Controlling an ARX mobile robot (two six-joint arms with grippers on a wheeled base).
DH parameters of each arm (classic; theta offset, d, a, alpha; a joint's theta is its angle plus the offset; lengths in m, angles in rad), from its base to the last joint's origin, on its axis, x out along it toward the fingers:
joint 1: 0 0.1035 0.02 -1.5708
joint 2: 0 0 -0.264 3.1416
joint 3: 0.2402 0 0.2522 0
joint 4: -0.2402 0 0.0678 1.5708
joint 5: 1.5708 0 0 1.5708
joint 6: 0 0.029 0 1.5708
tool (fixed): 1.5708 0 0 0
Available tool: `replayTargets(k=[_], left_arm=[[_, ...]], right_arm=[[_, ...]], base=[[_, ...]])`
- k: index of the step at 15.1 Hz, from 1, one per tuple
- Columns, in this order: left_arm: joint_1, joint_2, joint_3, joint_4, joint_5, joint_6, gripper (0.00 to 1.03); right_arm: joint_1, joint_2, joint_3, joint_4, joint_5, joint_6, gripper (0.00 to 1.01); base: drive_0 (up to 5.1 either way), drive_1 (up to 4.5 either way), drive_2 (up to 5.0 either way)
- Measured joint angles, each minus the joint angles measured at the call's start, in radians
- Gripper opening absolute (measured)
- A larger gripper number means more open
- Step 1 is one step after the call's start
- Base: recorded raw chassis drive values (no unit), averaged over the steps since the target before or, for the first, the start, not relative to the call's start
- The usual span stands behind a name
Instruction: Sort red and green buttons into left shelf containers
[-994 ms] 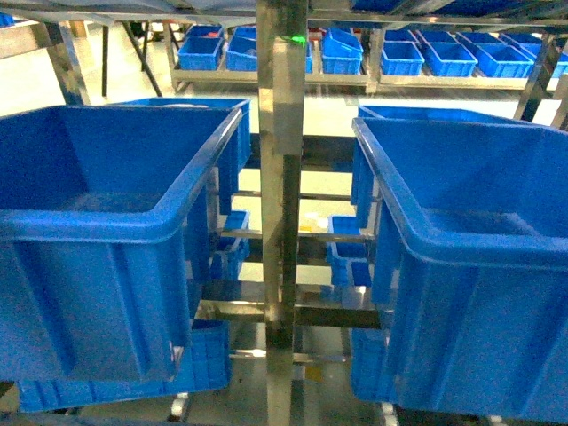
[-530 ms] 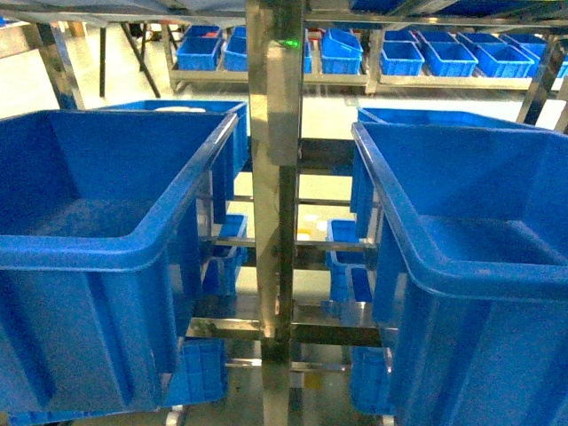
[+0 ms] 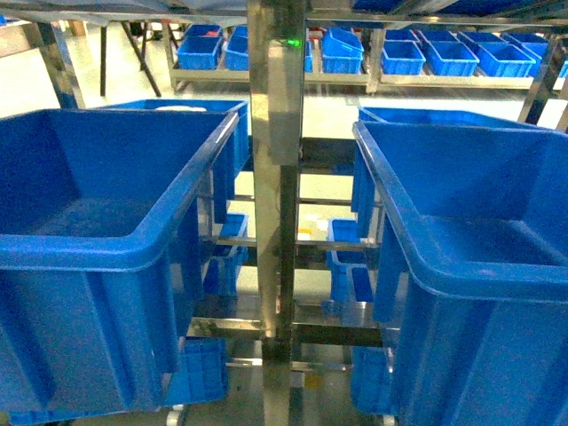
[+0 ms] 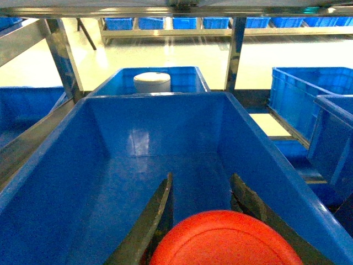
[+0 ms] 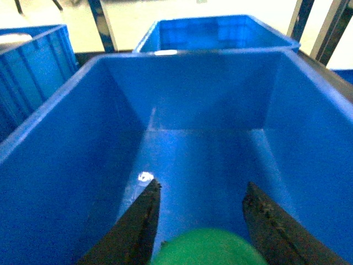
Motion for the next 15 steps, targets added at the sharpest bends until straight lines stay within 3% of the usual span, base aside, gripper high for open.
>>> replayTargets(k=[3, 4, 5, 7, 10, 15], left_arm=[[0.0, 0.0, 0.0, 0.0, 0.0, 0.0, 0.28], [0.0, 0.0, 0.0, 0.0, 0.0, 0.0, 0.28], [0.0, 0.0, 0.0, 0.0, 0.0, 0.0, 0.28], [0.014, 0.021, 0.003, 0.005, 0.007, 0.011, 0.28], [0.03, 0.181, 0.043, 0.098, -0.008, 0.058, 0.28], [-0.008, 0.48, 0.21, 0.18, -0.051, 0.133, 0.28]], right_arm=[[-0.013, -0.431, -0.237, -0.109, -0.054, 0.004, 0.92], [-0.015, -0.602, -0.315, -0.204, -0.069, 0.004, 1.0], [-0.011, -0.765, -0.361, -0.296, -0.077, 0.004, 0.98], [0.013, -0.857, -0.372, -0.282, -0.077, 0.004, 0.98], [0.021, -0.752, -0.333, -0.24, -0.059, 0.025, 0.98], [0.037, -0.754, -0.299, -0.246, -0.029, 0.075, 0.98]], base=[[0.0, 0.0, 0.0], [0.0, 0.0, 0.0], [0.0, 0.0, 0.0], [0.0, 0.0, 0.0], [0.0, 0.0, 0.0], [0.0, 0.0, 0.0]])
